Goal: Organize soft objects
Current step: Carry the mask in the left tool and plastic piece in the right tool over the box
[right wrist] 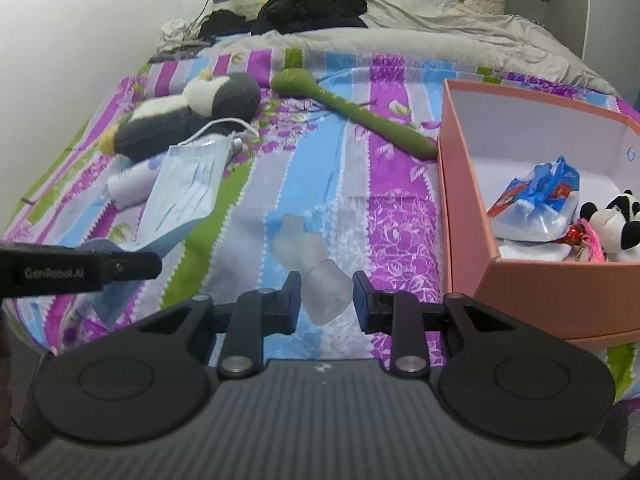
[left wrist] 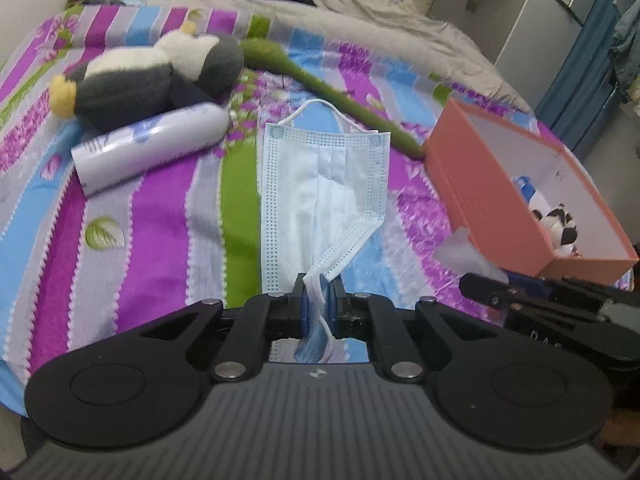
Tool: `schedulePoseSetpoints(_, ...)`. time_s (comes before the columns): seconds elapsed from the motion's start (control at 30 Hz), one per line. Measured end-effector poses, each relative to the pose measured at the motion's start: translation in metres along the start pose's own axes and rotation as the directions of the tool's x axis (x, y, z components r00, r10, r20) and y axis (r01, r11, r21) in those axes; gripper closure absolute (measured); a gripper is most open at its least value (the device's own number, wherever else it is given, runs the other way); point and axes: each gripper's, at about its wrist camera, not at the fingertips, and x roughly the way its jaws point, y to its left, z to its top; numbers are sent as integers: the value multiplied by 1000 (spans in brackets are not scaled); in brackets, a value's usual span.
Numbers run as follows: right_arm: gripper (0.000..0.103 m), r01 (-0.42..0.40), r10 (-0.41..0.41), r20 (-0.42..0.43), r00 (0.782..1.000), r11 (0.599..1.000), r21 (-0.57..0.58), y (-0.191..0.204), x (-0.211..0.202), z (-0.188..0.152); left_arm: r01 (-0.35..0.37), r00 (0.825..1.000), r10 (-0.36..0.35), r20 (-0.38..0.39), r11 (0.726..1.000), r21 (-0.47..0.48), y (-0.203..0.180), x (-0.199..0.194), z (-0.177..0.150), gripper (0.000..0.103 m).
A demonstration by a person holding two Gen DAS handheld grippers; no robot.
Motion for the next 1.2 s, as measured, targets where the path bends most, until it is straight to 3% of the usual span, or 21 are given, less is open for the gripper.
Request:
schedulePoseSetpoints(0.5, 72, 18, -25, 92, 995, 996, 82, 1, -64, 13, 88, 995, -89, 37, 996, 35, -37, -58, 17, 92)
schedulePoseSetpoints(0.83, 72, 90, -110, 131, 985, 985, 150, -36, -115, -4, 178, 982, -183, 44, 980, 94, -96, -77, 2, 92)
schedulePoseSetpoints(1.2, 72, 177, -213, 135, 968, 955, 240, -77, -165, -29, 273, 961, -276, -8, 946, 173, -162, -78, -16, 92)
